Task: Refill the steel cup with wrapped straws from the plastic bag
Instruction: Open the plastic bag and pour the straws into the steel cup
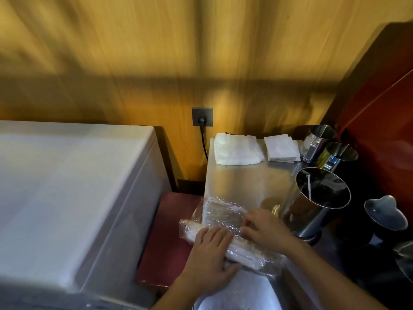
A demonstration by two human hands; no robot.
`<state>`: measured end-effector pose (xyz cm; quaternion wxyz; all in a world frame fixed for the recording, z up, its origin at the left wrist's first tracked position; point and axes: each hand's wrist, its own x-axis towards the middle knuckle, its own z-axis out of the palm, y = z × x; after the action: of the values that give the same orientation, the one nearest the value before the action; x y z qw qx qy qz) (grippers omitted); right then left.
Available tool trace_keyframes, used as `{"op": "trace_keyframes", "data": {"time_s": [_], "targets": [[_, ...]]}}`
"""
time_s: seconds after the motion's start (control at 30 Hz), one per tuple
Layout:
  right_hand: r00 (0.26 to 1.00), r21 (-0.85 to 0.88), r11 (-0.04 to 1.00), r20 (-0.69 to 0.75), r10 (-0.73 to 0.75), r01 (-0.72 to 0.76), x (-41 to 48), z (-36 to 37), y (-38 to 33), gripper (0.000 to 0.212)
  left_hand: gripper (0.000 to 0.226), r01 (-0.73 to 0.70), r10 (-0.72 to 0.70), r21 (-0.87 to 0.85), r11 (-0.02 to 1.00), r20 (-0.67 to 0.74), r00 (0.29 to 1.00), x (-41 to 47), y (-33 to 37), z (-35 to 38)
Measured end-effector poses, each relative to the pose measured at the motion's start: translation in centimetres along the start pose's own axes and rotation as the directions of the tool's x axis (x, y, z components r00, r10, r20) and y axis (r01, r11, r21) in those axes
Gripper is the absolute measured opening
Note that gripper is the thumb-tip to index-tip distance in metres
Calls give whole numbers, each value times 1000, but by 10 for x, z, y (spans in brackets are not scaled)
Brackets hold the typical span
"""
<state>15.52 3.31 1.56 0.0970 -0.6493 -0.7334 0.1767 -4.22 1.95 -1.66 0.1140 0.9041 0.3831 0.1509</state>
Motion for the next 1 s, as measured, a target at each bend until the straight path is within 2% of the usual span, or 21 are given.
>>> {"op": "trace_keyframes", "data": {"time_s": [0.07, 0.17, 0.27, 0.37, 0.43, 0.5, 0.63, 0.73, 0.87, 1.0], "targets": [[998, -79, 995, -26, 62, -64, 8, 3, 2, 40, 47, 0, 0, -53, 999, -8, 1000, -5, -1, -2], [981, -37, 987, 114, 160, -157, 18, 6, 0, 65, 45, -40, 41, -48, 998, 29, 999, -5, 0, -10], [956, -87, 975, 197, 216, -202, 25, 8, -4, 51, 55, -44, 42, 19, 999, 105, 994, 0, 3, -17], [953, -75, 976, 210, 217, -205, 28, 6, -8, 15, 46, -24, 11, 72, 997, 172, 985, 6, 4, -20], [962, -41, 982, 199, 188, -183, 29, 3, -10, 31, 43, -35, 21, 85, 996, 170, 985, 9, 3, -20], [972, -21, 987, 176, 158, -157, 29, 1, -13, 37, 44, -71, 61, 56, 996, 165, 984, 11, 3, -18], [978, 107, 975, 101, 184, -194, 30, -6, -15, 17, 61, -49, 49, -5, 999, 136, 990, 9, 3, -23], [974, 172, 959, 34, 222, -225, 31, -14, -12, 19, 52, -113, 111, 52, 992, 50, 993, 8, 5, -24], [964, 173, 953, -58, 260, -247, 38, -29, -14, 16, 54, -60, 55, 30, 998, 144, 988, 6, 3, -18], [965, 160, 964, -126, 232, -211, 41, -52, -21, 6, 62, -90, 91, -18, 996, 159, 983, 1, 3, -19]]}}
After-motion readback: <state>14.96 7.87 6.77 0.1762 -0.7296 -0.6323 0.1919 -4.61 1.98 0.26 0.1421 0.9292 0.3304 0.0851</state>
